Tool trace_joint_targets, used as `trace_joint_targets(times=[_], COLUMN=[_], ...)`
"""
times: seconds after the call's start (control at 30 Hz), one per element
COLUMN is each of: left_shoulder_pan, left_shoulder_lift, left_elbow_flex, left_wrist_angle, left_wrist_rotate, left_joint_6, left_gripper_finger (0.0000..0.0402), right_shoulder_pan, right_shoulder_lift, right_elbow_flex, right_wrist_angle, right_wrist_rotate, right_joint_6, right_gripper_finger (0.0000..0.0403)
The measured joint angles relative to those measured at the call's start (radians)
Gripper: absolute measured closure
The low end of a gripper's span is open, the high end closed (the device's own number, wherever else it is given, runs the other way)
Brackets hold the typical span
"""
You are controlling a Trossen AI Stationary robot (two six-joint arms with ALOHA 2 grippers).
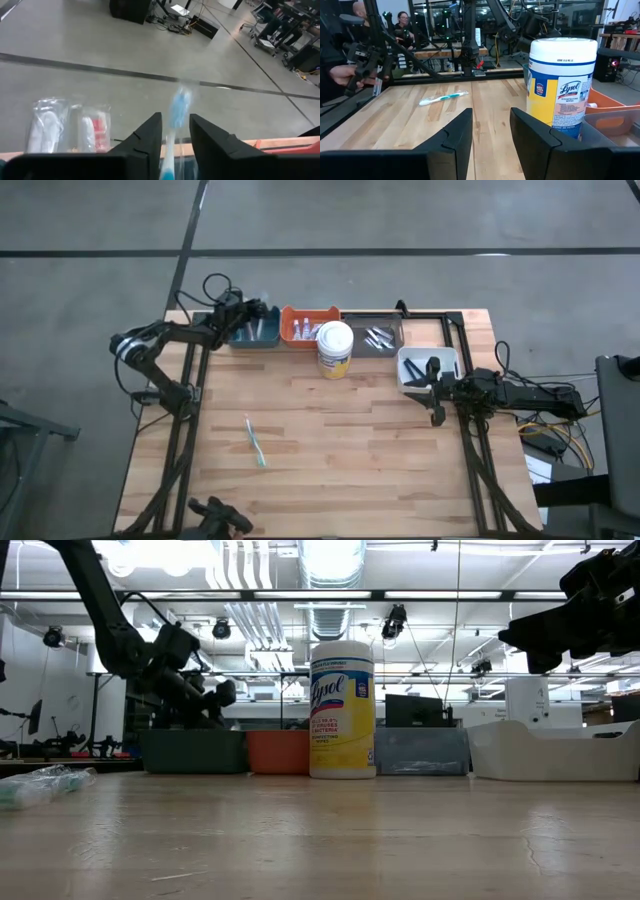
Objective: Pick & Place Travel size toiletries
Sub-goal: Put the green toothbrush into the blue bin
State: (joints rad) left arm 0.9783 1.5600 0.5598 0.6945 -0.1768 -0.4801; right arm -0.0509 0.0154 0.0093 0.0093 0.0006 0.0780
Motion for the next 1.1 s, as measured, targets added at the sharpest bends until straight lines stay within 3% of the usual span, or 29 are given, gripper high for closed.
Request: trace_joint_targets(times=[0.27, 0.47, 0.9, 1.1], left_shoulder_pan=[-0.014, -0.084, -0.39, -0.557], left_shoulder_lift=[-0.111, -0.239, -0.433, -0.483], left_elbow_flex=[-0.003, -0.009, -0.009, -0.009], left_wrist_angle=[-0.002, -0.002, -0.112, -0.171], left_wrist_rotate=[0.027, 0.033, 0.04, 0.119], left_joint_6=[0.0, 0.038, 0.212, 0.317], left_gripper_finger=[0.0288, 0.0289, 0.0289, 0.0289], right_shoulder_pan=[0.0, 0.0, 0.0, 0.0], right_shoulder_lift=[0.0, 0.0, 0.0, 0.0], right_elbow_flex=[0.0, 0.0, 0.0, 0.0], right_wrist_angle=[0.0, 0.0, 0.0, 0.0], right_wrist_rotate=[0.0, 0.0, 0.0, 0.0], right_joint_6=[-0.001, 0.0, -0.002, 0.0], right_gripper_finger=[0.0273, 0.0273, 0.0273, 0.0273])
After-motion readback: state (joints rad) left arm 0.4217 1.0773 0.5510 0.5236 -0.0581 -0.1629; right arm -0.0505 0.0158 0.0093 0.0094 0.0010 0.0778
